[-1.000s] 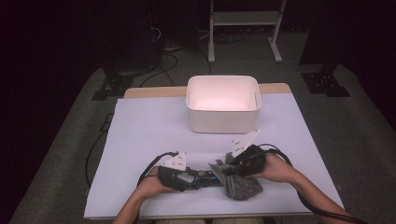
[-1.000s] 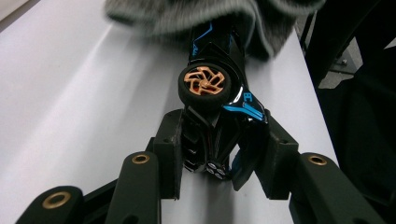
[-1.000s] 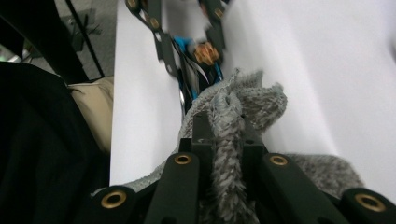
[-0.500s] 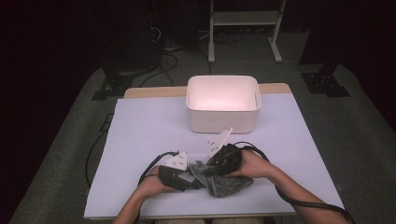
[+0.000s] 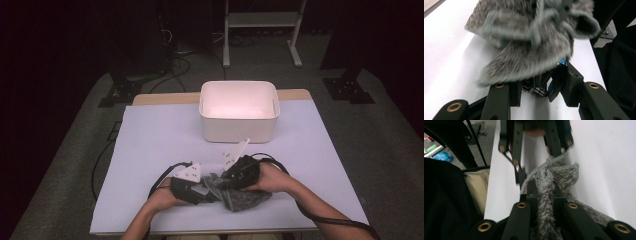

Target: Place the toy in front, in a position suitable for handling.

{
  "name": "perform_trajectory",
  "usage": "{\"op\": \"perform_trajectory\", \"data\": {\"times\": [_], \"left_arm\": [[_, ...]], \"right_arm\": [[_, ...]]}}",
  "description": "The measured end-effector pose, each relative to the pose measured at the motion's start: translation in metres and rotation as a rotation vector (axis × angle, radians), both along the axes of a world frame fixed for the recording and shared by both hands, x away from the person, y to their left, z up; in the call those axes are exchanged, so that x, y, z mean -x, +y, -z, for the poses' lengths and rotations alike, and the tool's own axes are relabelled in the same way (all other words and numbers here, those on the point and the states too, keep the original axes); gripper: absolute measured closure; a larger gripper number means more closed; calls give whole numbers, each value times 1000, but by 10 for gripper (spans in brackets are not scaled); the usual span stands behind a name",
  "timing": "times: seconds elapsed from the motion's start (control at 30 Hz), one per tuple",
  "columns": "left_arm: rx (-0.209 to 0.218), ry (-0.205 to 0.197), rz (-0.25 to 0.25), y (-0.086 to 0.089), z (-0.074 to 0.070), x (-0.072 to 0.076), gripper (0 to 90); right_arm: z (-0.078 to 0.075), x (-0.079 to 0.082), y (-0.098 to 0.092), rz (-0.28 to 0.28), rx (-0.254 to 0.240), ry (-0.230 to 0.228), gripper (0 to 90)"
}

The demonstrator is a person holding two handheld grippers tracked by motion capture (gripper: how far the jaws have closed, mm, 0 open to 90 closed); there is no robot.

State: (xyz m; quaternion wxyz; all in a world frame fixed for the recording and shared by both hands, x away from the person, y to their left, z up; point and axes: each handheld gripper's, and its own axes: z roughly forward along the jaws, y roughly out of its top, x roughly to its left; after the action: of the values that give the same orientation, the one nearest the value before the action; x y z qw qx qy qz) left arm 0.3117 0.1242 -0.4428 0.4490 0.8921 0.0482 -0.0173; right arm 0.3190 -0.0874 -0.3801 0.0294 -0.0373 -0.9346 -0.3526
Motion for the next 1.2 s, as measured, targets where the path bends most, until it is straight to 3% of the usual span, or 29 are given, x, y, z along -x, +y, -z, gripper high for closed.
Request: {"op": "perform_trajectory", "data": {"times": [0.1,0.23,0.57,0.73,0.93,1.2], "left_arm": [[5,5,-2,1,1,-1,580],[6,5,-2,1,1,-1,580],[6,11,-4,1,1,-1,581],[4,6,2,1,1,-1,581],[0,7,3,1,0,-1,581],[-5,4,6,0,-1,-1,581]], "right_arm": [[2,0,9,-13,-5,2,809],[2,-2,2,-2,-3,12,810],[1,-1,-63,110,3,27,810],[2,4,-80,138,3,21,810],[1,6,-76,126,15,-2,809],[1,2,-39,57,9,3,809]]}}
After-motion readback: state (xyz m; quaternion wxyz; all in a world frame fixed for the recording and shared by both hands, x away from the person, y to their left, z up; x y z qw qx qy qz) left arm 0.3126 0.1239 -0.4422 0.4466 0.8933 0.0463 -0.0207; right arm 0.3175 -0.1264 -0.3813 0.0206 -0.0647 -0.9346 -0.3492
